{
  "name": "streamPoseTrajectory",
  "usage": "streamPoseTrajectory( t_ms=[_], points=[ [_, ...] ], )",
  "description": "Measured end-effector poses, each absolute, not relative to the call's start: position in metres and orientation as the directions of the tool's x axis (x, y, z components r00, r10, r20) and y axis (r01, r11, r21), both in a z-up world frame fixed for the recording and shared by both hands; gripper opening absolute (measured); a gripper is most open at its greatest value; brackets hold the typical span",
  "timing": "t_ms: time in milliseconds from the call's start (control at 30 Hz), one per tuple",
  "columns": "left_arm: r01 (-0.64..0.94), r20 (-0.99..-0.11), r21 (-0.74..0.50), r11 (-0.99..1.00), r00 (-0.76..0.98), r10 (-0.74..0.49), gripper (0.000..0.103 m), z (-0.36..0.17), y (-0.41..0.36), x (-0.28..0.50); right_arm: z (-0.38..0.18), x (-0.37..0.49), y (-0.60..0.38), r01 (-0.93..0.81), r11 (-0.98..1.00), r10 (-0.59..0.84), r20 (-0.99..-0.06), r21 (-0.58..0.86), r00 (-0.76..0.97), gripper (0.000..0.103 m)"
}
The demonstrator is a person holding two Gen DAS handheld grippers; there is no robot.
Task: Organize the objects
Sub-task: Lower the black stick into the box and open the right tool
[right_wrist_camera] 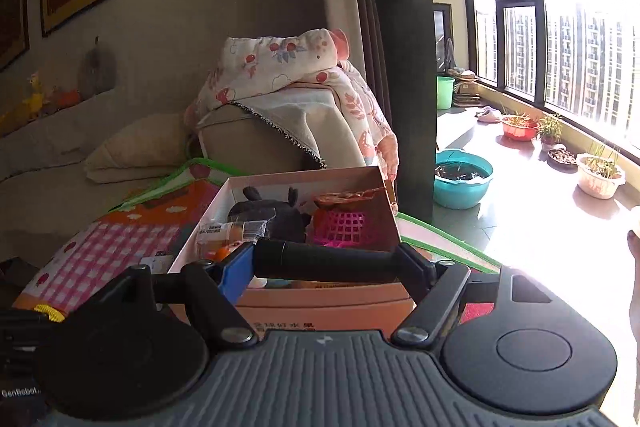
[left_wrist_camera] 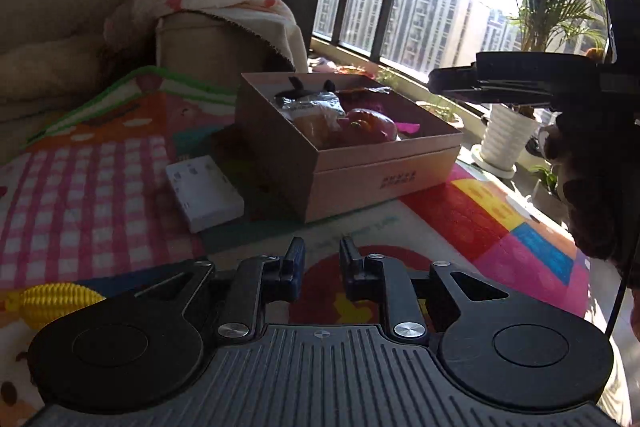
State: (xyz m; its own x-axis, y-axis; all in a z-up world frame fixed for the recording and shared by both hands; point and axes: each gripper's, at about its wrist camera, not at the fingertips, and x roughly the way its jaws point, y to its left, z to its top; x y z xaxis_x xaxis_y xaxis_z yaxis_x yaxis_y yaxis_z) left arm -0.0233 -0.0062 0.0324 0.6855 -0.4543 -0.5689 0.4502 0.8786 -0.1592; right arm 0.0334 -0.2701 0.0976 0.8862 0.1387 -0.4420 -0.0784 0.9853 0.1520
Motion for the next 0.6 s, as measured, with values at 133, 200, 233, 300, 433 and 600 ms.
streamPoseTrajectory(
  t_ms=[133,200,233,300,433,600],
  points=[
    [0.417,-0.565,-0.149,0.897,0.709,-0.423,0.021,0.032,0.008,-0.039,0.112,0.075,-0.273,-0.038,0.98,0.12,-0.435,0.194,0.892,0.095],
    [0.405,-0.563,-0.104,0.908,0.729,-0.389,0.021,0.034,0.013,-0.046,0.113,0.079,-0.273,-0.025,0.981,0.109,-0.439,0.193,0.892,0.095],
    [0.404,-0.563,-0.086,0.911,0.734,-0.379,0.021,0.033,0.016,-0.05,0.112,0.076,-0.273,-0.023,0.98,0.108,-0.44,0.196,0.891,0.096],
    [0.403,-0.568,-0.079,0.912,0.734,-0.373,0.021,0.031,0.022,-0.054,0.106,0.065,-0.274,-0.016,0.98,0.105,-0.449,0.198,0.887,0.098],
    [0.367,-0.567,-0.105,0.924,0.741,-0.359,0.021,0.028,0.035,-0.06,0.088,0.033,-0.262,-0.033,0.991,0.09,-0.462,0.131,0.882,0.102],
    [0.255,-0.526,-0.064,0.965,0.813,-0.25,0.021,0.039,0.067,-0.072,0.049,-0.013,-0.233,-0.093,0.995,0.103,-0.49,0.044,0.866,0.103]
  ],
)
